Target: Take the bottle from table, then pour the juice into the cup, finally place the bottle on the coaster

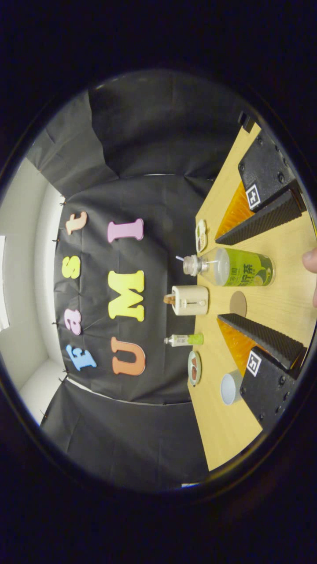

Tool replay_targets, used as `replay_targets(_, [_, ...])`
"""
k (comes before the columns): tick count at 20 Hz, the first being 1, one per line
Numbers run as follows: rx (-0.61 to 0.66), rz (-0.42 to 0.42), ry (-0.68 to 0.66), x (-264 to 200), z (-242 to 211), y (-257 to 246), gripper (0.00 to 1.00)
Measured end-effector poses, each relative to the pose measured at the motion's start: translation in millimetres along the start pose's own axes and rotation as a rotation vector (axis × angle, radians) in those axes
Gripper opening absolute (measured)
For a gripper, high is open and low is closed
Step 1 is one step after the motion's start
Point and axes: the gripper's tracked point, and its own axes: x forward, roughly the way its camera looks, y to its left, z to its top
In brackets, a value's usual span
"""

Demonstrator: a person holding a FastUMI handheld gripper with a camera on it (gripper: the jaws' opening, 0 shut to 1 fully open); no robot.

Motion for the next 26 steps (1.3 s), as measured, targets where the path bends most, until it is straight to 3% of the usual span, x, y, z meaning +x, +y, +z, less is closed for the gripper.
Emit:
replay_targets(7, [-0.005, 0.004, 0.159, 39.2, -43.5, -13.3, 1.00])
replay_targets(16, [0.003, 0.008, 0.268, 67.9, -57.9, -17.2, 1.00])
replay_targets(26, [0.009, 0.051, 0.287, 73.5, -57.8, -11.0, 0.82])
